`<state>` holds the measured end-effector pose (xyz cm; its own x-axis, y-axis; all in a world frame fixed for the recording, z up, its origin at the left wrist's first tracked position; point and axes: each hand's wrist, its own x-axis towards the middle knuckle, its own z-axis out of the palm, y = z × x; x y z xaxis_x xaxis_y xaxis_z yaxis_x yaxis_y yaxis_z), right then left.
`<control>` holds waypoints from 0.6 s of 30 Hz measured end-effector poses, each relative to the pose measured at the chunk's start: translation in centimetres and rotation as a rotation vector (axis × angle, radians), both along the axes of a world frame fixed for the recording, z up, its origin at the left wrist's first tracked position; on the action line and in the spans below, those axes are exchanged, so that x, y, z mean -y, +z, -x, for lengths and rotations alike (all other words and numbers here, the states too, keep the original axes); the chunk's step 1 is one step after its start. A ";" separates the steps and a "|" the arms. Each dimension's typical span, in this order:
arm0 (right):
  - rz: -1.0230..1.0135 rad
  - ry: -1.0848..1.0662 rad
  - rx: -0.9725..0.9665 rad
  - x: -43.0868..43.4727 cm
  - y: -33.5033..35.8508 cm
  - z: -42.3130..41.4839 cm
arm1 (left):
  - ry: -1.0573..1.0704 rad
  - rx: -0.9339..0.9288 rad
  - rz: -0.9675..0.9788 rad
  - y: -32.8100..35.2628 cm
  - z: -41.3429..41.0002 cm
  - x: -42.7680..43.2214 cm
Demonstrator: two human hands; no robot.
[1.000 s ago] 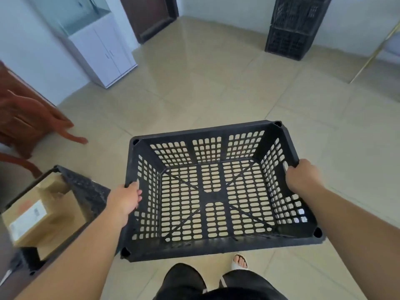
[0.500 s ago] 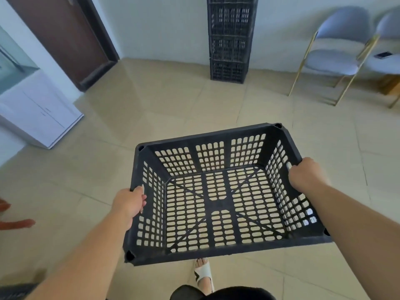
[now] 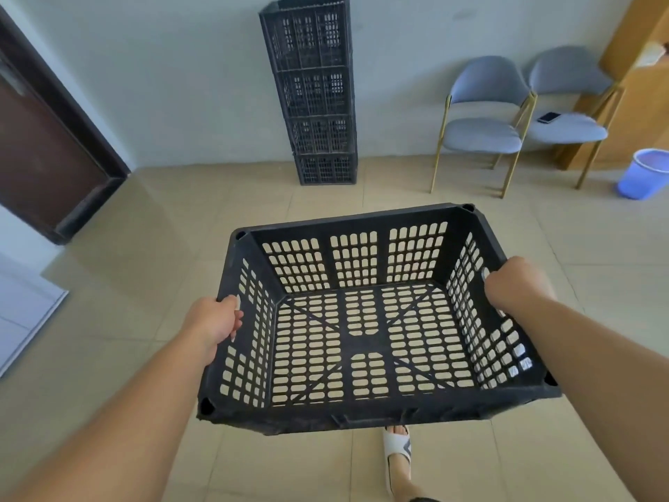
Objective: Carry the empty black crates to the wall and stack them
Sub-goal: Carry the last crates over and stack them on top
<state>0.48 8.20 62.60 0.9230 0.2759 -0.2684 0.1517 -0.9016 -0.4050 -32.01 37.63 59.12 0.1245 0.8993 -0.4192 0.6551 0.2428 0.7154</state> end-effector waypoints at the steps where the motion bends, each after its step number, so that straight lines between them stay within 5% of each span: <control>1: -0.006 0.000 0.000 -1.4 0.2 -1.3 | -0.014 -0.004 -0.009 0.3 -1.5 -1.4; 18: -0.047 0.056 -0.031 -29.3 4.3 -15.9 | 0.023 0.004 -0.066 3.7 -15.3 -28.1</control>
